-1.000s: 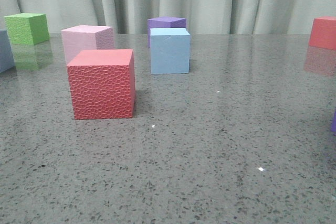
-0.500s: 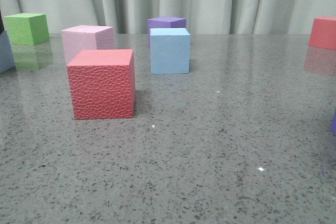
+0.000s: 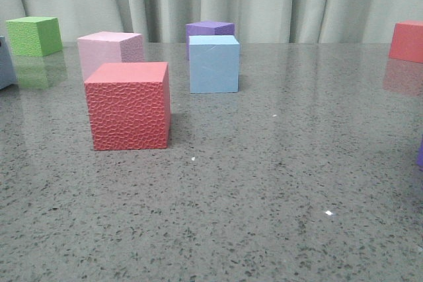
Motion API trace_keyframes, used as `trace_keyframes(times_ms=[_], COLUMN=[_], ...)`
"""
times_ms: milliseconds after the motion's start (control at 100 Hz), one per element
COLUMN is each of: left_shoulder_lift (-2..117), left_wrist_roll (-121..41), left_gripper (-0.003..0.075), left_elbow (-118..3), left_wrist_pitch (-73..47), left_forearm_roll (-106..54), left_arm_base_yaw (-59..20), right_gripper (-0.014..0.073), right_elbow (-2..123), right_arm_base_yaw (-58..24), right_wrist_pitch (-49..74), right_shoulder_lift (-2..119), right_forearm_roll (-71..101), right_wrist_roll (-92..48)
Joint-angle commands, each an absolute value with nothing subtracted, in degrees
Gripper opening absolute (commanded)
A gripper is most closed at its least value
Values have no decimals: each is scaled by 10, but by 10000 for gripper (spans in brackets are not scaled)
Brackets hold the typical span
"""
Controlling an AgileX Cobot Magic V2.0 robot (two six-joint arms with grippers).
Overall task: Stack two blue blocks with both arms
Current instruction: 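Lift the second light blue cube and carry it above the placed cube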
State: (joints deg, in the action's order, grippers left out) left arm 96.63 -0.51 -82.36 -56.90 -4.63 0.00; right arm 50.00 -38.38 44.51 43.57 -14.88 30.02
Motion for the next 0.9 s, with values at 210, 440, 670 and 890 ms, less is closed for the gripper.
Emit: trace_keyframes(times_ms=[210,440,670,890], left_shoulder_lift=[944,944,944,944], left_wrist_roll=[-6,-6,-6,72], left_gripper=[224,125,84,84], left_elbow=[-842,-842,-842,-909], left_wrist_pitch=[-544,-533,-550,-607], left_forearm_roll=[-52,-52,-100,-109], left_arm_base_yaw=[0,0,0,-14], right_gripper=[591,591,591,591], right_elbow=[514,514,514,514], right_arm_base_yaw=[-385,-385,-385,-385], right_wrist_pitch=[405,405,405,405], right_shoulder_lift=[433,433,433,433], right_forearm_roll=[-166,-166,-166,-166], right_wrist_roll=[300,300,300,300])
